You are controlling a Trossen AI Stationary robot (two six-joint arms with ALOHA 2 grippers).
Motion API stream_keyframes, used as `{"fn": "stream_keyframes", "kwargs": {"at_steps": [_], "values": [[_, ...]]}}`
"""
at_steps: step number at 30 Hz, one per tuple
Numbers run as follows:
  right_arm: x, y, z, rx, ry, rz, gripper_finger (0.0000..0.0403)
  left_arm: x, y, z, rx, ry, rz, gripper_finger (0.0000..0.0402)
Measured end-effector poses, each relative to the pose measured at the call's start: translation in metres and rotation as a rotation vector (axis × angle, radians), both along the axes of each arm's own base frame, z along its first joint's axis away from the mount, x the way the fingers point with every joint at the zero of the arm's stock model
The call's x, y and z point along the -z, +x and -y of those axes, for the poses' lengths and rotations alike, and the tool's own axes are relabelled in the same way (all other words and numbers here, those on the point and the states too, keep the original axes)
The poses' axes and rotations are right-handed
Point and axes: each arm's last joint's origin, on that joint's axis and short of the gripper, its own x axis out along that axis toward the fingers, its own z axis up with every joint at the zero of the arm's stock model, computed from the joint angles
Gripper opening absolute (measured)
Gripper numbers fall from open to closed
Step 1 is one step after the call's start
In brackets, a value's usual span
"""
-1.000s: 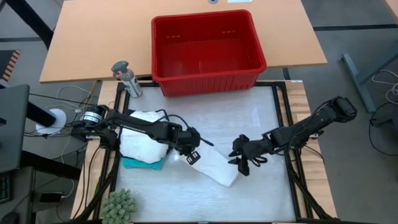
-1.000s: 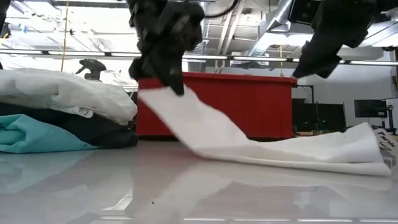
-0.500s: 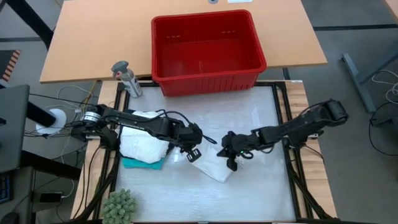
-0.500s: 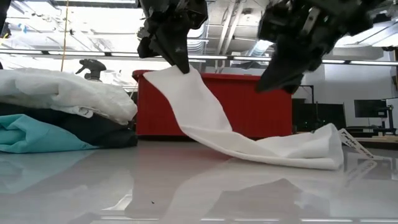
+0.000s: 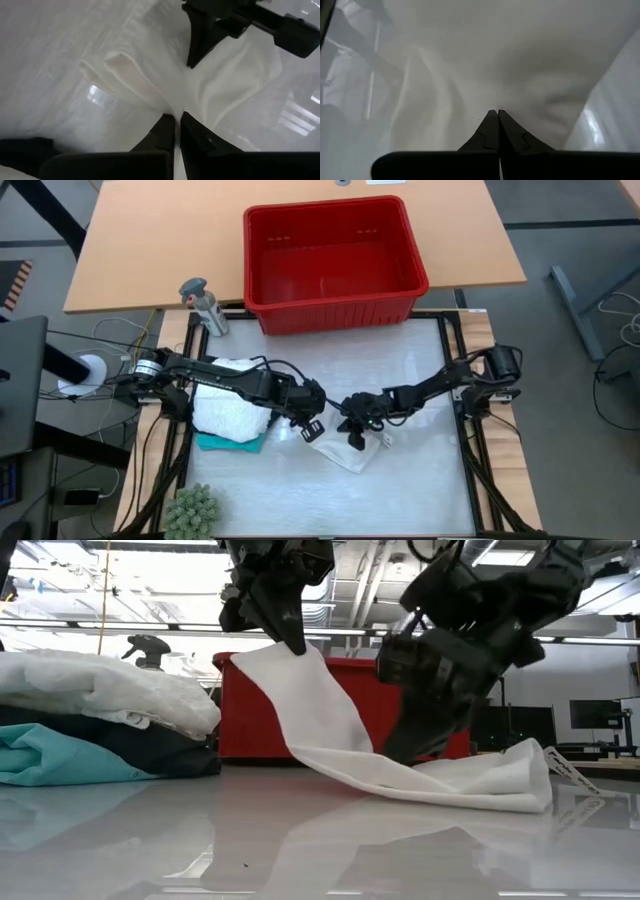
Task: Fold laundry
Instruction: Fold the white shorts
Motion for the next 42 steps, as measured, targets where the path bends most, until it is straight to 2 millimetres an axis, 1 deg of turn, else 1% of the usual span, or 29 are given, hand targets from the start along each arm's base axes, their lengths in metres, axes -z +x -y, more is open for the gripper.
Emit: {"fn": "stream_keyframes", "kwargs": {"at_steps": [6, 9, 12, 15, 17, 20, 24, 28, 33, 37, 39, 42], "values": [[0.002, 0.004, 0.014, 0.031, 0.016, 0.016, 0.0016, 0.0, 0.0, 0.0, 0.006, -0.012, 0.002, 0.0], [-0.008, 0.003, 0.017, 0.0, 0.035, 0.051, 0.0016, 0.0, 0.0, 0.0, 0.0, 0.004, -0.001, 0.0], [-0.028, 0.003, 0.009, -0.074, 0.065, 0.115, 0.0016, 0.0, 0.0, -0.003, -0.004, 0.024, -0.004, 0.0], [-0.036, 0.002, -0.005, -0.123, 0.053, 0.132, 0.0016, 0.0, 0.0, -0.008, -0.022, 0.038, 0.0, 0.0], [-0.032, 0.004, -0.015, -0.135, 0.031, 0.124, 0.0016, -0.001, 0.001, -0.01, -0.029, 0.042, 0.006, 0.0], [-0.028, 0.013, -0.027, -0.15, -0.006, 0.127, 0.0016, -0.001, 0.002, -0.011, -0.033, 0.046, 0.011, 0.0], [-0.018, 0.027, -0.035, -0.174, -0.023, 0.104, 0.0016, -0.002, 0.003, -0.011, -0.02, 0.041, 0.025, 0.0], [-0.009, 0.035, -0.035, -0.175, -0.039, 0.082, 0.0016, -0.002, 0.003, -0.011, -0.016, 0.037, 0.022, 0.0], [0.005, 0.036, -0.031, -0.165, -0.042, 0.041, 0.0016, -0.002, 0.003, -0.01, -0.015, 0.036, 0.024, 0.0], [0.013, 0.037, -0.036, -0.172, -0.036, 0.024, 0.0016, -0.002, 0.003, -0.011, -0.02, 0.041, 0.029, 0.0], [0.014, 0.037, -0.037, -0.176, -0.035, 0.022, 0.0016, -0.002, 0.004, -0.011, -0.02, 0.04, 0.037, 0.0], [0.006, 0.034, -0.037, -0.183, -0.028, 0.022, 0.0016, -0.003, 0.005, -0.011, -0.021, 0.04, 0.053, 0.0]]}}
